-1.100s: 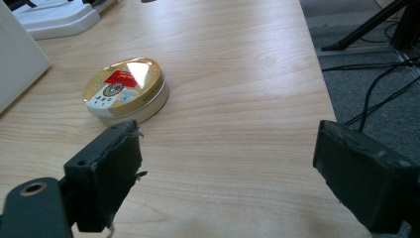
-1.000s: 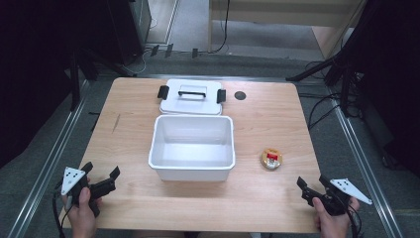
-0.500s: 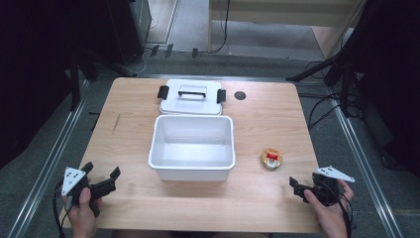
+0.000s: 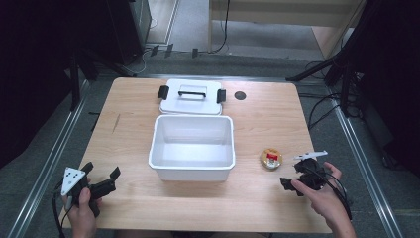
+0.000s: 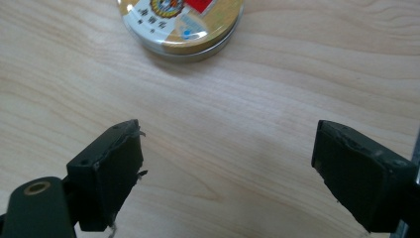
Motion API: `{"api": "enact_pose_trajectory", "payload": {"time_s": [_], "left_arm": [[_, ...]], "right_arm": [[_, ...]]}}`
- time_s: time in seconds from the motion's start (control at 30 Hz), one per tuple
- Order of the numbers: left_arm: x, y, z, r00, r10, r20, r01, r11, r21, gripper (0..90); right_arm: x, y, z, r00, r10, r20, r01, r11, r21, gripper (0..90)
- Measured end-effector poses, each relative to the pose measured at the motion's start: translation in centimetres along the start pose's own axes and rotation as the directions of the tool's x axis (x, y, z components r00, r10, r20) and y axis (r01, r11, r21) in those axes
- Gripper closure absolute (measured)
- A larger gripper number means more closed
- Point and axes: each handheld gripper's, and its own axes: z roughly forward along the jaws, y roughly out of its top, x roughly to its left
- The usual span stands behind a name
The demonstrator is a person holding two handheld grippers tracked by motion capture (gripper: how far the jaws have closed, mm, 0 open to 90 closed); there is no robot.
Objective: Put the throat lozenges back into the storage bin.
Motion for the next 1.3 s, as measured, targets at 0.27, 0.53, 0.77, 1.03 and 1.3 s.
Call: {"api": "enact_pose_trajectory", "payload": {"time_s": [0.27, 0.53, 0.77, 1.03, 1.3], "left_arm": [[0.0, 0.0, 0.0, 1.0, 0.0, -0.001, 0.0, 1.0, 0.002, 0.0], [0.0, 0.0, 0.0, 1.0, -0.001, 0.0, 0.001, 1.0, 0.0, 0.0], [0.1, 0.0, 0.0, 1.0, -0.004, 0.002, 0.004, 1.0, 0.0, 0.0], [0.1, 0.0, 0.1, 1.0, -0.006, 0.005, 0.006, 1.0, 0.003, 0.0], [0.1, 0.0, 0.1, 1.0, -0.007, 0.004, 0.007, 1.0, 0.007, 0.0]], "right_arm": [[0.9, 2.0, 0.5, 0.9969, -0.077, -0.017, 0.079, 0.986, 0.146, 5.6], [2.1, 4.0, 1.3, 0.9903, -0.138, -0.015, 0.136, 0.94, 0.312, 0.0], [2.9, 6.4, 1.7, 0.9935, -0.114, -0.002, 0.107, 0.927, 0.359, 0.0], [3.2, 8.0, 2.7, 0.9969, -0.079, 0.003, 0.072, 0.927, 0.367, 3.5], [3.4, 9.6, 3.5, 0.9995, -0.028, 0.011, 0.022, 0.928, 0.372, 4.8]]}}
